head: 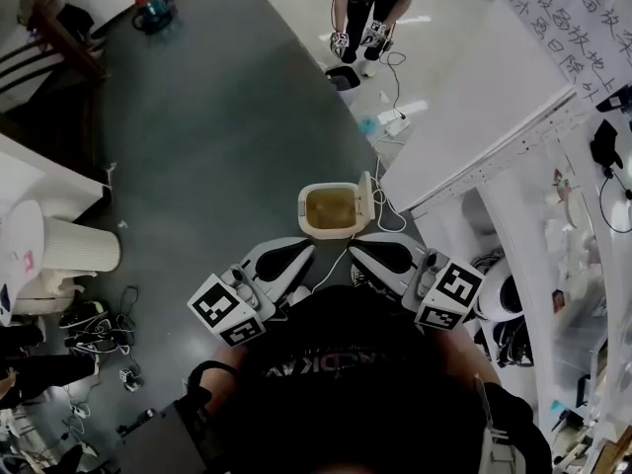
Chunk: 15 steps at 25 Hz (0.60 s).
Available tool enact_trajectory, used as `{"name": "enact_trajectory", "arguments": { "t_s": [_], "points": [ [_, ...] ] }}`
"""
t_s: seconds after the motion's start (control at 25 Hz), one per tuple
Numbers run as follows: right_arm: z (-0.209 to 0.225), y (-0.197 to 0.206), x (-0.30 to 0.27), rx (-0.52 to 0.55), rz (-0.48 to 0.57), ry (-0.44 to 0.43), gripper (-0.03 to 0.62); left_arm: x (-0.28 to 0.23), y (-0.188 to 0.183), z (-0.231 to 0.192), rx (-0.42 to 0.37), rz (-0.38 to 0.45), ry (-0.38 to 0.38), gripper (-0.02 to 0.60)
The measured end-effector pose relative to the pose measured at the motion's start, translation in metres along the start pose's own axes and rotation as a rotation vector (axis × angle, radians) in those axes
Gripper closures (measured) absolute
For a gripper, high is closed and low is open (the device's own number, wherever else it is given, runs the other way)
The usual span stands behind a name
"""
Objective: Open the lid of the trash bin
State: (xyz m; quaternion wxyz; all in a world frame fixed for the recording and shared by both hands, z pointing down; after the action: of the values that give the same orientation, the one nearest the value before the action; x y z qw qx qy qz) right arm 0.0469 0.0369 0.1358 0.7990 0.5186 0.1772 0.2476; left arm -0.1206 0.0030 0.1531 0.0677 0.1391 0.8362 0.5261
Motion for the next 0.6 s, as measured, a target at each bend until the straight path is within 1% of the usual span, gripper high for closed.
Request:
{"name": "enact_trajectory", "arguments": {
  "t_s": [0.16,0.4,0.6],
  "points": [
    [0.003,0.002,-0.002,-0.014,0.004,-0.007,0.586,0.003,0.003,-0.006,0.036,0.007,-0.024,0.581],
    [0.011,0.010,-0.002,-0.094,0.013,-0.019,0.586,0.002,0.011,-0.016,0.120,0.005,-0.045,0.581],
    [0.013,0.012,-0.006,-0.092,-0.008,-0.031,0.586,-0.001,0.014,-0.019,0.130,-0.005,-0.043,0.581]
  ]
}}
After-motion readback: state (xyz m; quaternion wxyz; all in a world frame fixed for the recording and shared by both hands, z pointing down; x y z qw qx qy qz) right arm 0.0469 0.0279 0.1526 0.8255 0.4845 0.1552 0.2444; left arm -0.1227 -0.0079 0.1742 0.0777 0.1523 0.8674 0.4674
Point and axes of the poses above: the fingertips, and each gripper's own axes: x backward along the fingers, z to its right, y out of its underside, the point moved 7 cm from there along x, backward along the fingers
